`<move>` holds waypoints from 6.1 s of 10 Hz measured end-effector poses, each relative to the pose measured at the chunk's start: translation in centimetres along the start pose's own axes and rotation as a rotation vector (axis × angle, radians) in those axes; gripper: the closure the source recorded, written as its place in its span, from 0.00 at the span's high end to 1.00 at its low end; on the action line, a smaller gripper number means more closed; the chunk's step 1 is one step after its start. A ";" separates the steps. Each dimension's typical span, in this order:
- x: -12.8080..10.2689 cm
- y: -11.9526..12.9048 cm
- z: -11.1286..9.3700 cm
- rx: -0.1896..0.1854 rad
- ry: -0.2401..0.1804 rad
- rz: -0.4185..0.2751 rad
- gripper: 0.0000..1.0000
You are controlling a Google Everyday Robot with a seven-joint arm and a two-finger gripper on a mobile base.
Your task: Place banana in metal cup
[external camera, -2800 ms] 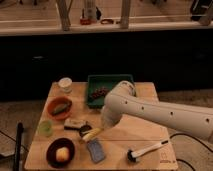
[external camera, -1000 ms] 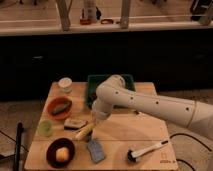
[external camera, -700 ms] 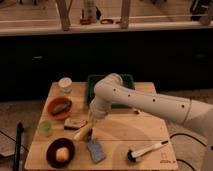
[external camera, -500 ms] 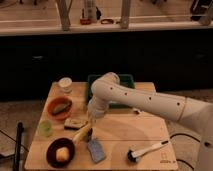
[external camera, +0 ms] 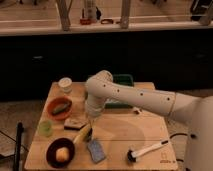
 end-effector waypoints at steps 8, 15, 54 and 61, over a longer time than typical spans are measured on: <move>0.1 -0.3 0.0 -0.022 -0.001 -0.019 0.48; 0.0 -0.4 0.3 -0.030 -0.006 -0.023 0.80; -0.4 -0.3 0.3 -0.007 -0.024 -0.061 0.80; -0.4 -0.3 0.3 -0.008 -0.024 -0.061 0.80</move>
